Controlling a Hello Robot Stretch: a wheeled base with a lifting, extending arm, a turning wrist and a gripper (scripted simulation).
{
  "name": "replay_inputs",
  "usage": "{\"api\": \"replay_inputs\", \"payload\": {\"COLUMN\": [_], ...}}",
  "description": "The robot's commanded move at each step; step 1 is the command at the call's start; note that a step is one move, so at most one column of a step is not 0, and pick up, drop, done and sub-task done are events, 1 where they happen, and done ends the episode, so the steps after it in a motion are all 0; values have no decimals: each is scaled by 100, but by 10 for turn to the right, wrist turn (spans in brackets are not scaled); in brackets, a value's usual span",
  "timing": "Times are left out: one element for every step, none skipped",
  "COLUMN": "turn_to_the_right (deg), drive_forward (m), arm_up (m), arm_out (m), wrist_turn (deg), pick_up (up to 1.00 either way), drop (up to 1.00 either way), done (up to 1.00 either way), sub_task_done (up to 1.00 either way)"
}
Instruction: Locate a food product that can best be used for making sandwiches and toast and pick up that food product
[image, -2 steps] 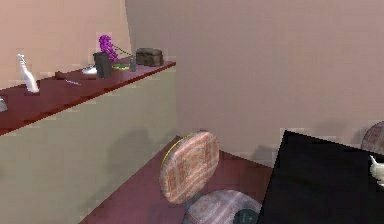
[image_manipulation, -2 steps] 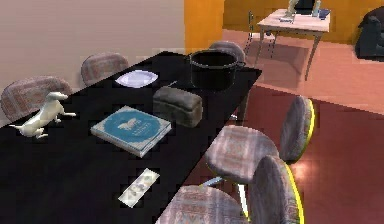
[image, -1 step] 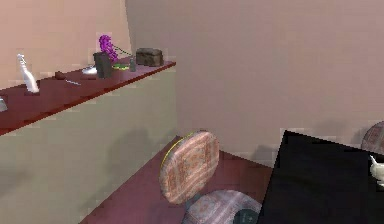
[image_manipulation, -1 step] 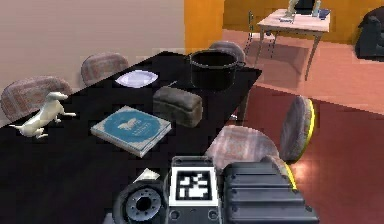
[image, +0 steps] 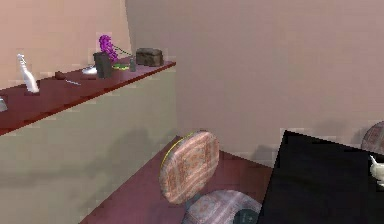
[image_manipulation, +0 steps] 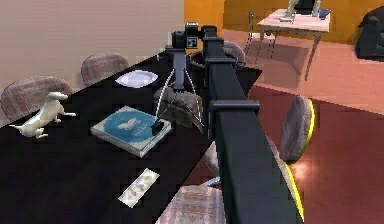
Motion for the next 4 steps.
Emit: {"api": "replay_inputs", "payload": {"turn_to_the_right": [0, 0, 0, 0], "drive_forward": [0, 0, 0, 0], "arm_up": [0, 0, 0, 0], "arm_out": [0, 0, 0, 0], "wrist_turn": [450, 450, 450, 450], "pick_up": [0, 0, 0, 0], "drop": [0, 0, 0, 0], "done": [0, 0, 0, 0], "sub_task_done": [0, 0, 0, 0]}}
